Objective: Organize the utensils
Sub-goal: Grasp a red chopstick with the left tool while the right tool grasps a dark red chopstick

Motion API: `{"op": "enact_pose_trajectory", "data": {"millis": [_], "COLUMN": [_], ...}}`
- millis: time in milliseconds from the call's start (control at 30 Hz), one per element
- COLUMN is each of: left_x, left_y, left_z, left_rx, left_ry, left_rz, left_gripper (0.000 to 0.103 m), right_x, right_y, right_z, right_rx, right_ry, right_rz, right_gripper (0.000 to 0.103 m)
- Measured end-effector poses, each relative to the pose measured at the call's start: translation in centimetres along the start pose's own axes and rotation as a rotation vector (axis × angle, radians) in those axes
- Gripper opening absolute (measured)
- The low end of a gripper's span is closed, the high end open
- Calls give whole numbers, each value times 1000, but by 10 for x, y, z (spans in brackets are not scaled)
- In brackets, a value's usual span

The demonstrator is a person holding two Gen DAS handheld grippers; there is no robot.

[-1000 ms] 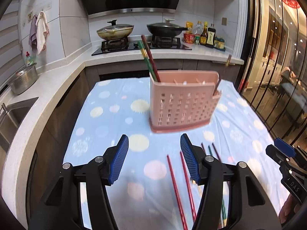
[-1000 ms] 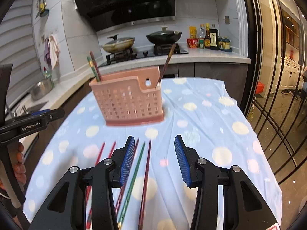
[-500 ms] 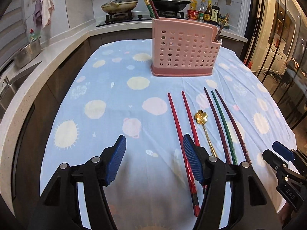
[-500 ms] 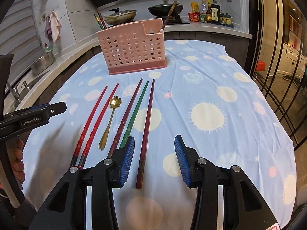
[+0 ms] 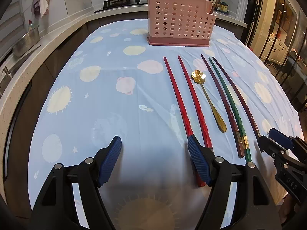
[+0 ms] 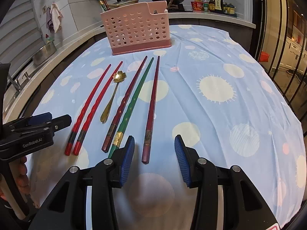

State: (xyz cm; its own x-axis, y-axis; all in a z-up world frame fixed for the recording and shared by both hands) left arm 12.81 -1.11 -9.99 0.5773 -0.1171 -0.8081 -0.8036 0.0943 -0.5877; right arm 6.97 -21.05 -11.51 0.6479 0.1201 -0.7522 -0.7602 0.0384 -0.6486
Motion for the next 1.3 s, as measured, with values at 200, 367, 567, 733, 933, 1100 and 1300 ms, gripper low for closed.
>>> {"op": "enact_pose_trajectory", "data": {"millis": [200, 367, 567, 733, 933, 1100, 1300], "left_x": [-2, -2, 1, 3, 3, 2, 0], "left_y": [5, 10, 14, 18, 20, 22, 22], "left_z": [-4, -10, -16, -18, -19, -19, -21], "left_rx": [-2, 10, 18, 26, 27, 31, 37], "left_ry": [11, 21, 31, 31, 31, 33, 43], "left_rz": [5, 13, 24, 28, 25, 19, 18], "left_gripper": [68, 68, 68, 68, 68, 66, 54], "right_x": [2, 4, 5, 5, 5, 6, 5], "right_y": [2, 4, 4, 6, 6, 6, 7], "right_z": [2, 3, 4, 3, 1, -1, -1], "right_rx": [-3, -7, -20, -22, -21, -27, -33], "right_ry": [-7, -9, -4, 2, 8, 17, 24], "right_rz": [3, 6, 3, -1, -5, -8, -12], "right_gripper": [40, 36, 29, 25, 20, 17, 15]}}
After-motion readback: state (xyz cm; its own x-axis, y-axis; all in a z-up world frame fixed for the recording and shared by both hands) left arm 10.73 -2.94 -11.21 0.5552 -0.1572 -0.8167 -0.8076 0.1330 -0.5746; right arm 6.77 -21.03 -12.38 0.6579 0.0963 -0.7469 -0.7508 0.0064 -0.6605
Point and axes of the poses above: each gripper's, at about its wrist camera, not at the fingertips, and x roughly the way its jaws point, z to its left, y to its underside, the point moved 6 cm from there along x, roughly the way its jaws point, and after that the axes turned 4 degrees about -x, right-handed, at the moved point
